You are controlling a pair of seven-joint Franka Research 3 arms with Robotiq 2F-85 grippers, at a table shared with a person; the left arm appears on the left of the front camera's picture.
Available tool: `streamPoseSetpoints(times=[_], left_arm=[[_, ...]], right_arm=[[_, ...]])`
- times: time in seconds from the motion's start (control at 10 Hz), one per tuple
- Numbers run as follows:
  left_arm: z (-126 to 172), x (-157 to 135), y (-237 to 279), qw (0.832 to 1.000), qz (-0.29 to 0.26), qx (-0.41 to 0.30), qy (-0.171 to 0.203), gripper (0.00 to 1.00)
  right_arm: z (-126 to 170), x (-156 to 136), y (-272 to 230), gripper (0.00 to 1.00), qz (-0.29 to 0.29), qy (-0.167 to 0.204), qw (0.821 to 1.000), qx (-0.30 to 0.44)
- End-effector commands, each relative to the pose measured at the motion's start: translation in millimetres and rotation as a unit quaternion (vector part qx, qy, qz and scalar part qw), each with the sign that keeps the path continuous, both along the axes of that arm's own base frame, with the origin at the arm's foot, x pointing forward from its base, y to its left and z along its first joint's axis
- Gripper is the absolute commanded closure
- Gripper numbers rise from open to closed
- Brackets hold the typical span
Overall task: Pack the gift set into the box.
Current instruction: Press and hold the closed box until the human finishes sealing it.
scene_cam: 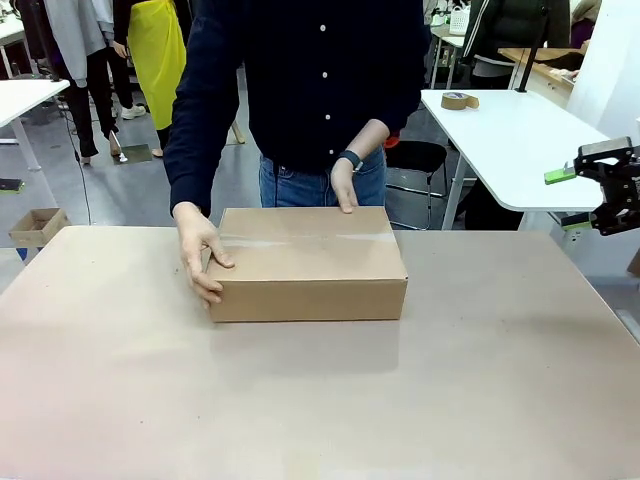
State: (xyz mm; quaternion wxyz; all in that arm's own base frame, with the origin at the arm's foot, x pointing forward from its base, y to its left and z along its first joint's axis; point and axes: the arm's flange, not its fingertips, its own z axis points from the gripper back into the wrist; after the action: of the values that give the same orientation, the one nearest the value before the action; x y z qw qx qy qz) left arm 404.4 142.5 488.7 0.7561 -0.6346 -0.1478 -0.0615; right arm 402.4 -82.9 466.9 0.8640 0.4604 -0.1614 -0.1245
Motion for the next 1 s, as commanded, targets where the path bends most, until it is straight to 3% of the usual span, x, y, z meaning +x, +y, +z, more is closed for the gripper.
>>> streamPoseSetpoints(times=[0.0,0.9], left_arm=[[0.7,-3.3,-1.0,1.0,0.0,0.003,0.001,0.0],[0.7,-3.3,-1.0,1.0,0.0,0.003,0.001,0.0]], right_arm=[[3.6,1.4,-0.4,0.0,-0.004,0.01,1.0,0.0],[3.6,1.4,-0.4,0.0,-0.004,0.01,1.0,0.0]])
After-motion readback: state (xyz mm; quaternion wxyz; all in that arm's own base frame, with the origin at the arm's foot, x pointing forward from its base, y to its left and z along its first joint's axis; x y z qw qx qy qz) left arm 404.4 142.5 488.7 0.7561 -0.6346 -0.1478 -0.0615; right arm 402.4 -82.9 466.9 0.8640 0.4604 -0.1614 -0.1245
